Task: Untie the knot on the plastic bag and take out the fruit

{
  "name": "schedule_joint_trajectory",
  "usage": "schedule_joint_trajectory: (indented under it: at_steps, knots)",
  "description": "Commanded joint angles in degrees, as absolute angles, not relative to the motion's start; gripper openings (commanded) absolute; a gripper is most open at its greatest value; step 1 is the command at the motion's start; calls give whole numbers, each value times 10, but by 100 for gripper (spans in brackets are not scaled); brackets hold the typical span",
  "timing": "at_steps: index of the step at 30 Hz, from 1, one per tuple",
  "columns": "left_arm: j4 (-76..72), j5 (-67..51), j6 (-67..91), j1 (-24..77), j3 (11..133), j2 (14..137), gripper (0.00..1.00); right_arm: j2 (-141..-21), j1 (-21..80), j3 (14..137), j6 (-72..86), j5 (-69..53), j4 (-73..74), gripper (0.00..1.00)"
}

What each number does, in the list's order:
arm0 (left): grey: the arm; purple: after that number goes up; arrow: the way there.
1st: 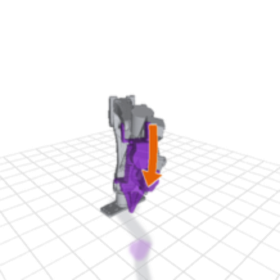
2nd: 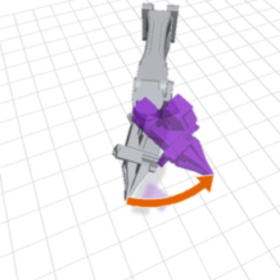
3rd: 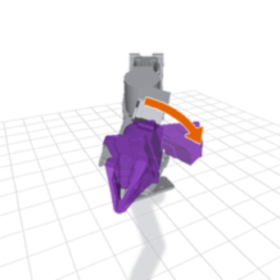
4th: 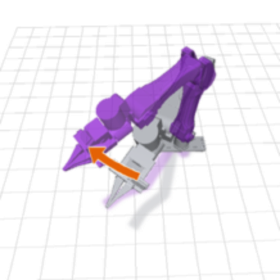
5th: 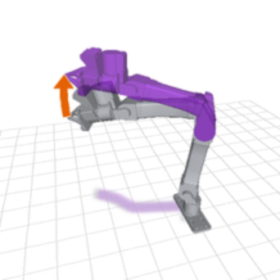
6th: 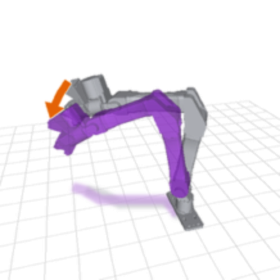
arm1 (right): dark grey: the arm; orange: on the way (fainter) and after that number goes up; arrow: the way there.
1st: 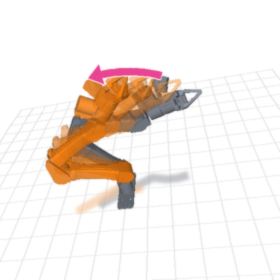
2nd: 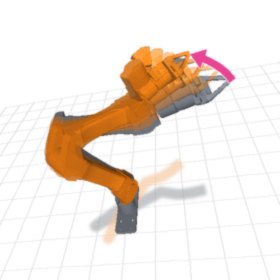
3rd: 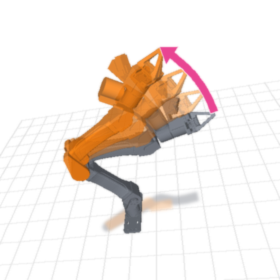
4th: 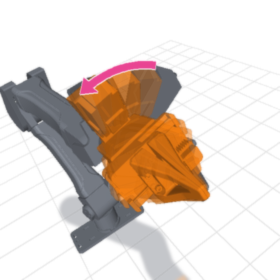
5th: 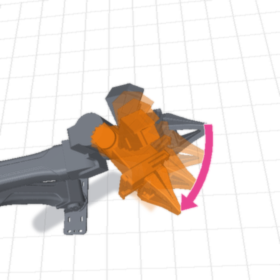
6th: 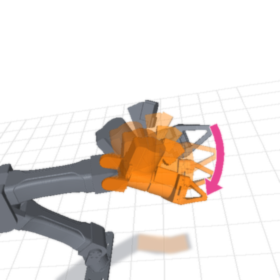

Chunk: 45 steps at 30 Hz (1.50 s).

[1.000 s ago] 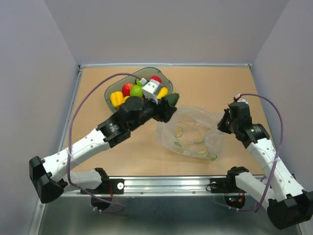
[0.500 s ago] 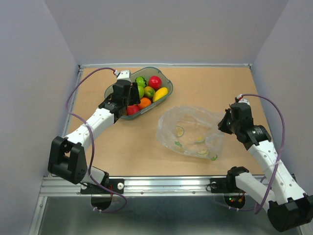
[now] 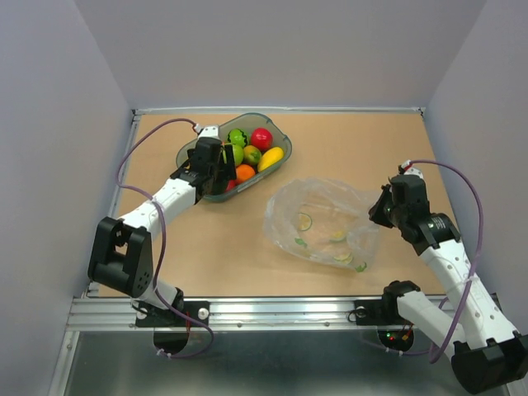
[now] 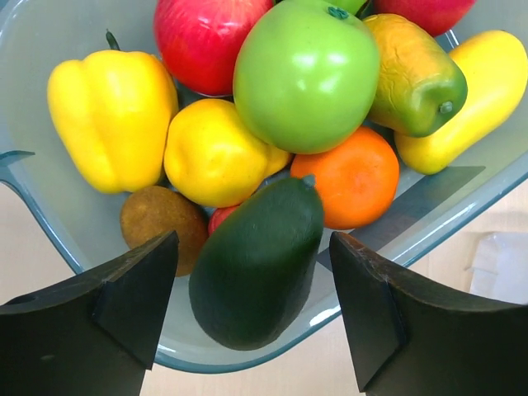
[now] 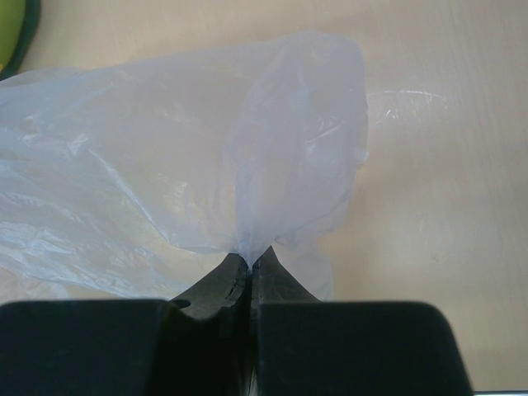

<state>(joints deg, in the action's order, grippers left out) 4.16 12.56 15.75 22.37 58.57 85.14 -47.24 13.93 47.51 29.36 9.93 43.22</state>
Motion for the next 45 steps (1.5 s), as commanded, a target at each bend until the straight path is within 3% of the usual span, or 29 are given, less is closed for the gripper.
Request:
schedule_joint_trajectory:
  at_steps: [1,8,17,20,22,25,26,28,29,30,36,45]
  knots:
    - [39,135,166,219,589,818,86,-472,139,519,294,110,432,1]
    - [69,151,170,218,594,740,86,-514,139,555,282,163,431,1]
    - [161,236,163,218,639,574,87,-636,138,670,247,378,432,1]
    - [184,285,166,218,640,501,87,-651,134,696,244,435,430,6]
    - [206,312,168,218,639,462,88,-654,131,703,245,463,429,12]
    - [219,336,162,218,623,353,88,-637,131,695,251,493,428,34]
    - [220,348,163,218,618,330,89,-630,131,693,253,497,428,55]
    - [222,369,163,218,602,271,89,-607,130,686,251,493,426,78]
    - [227,377,163,218,599,256,90,-598,131,686,244,491,425,95]
    - [242,384,166,218,599,244,90,-589,131,685,241,484,425,100]
    - [314,416,163,219,622,192,90,-491,131,701,207,444,425,100]
    - [363,453,121,218,655,143,90,-290,131,717,103,287,406,100]
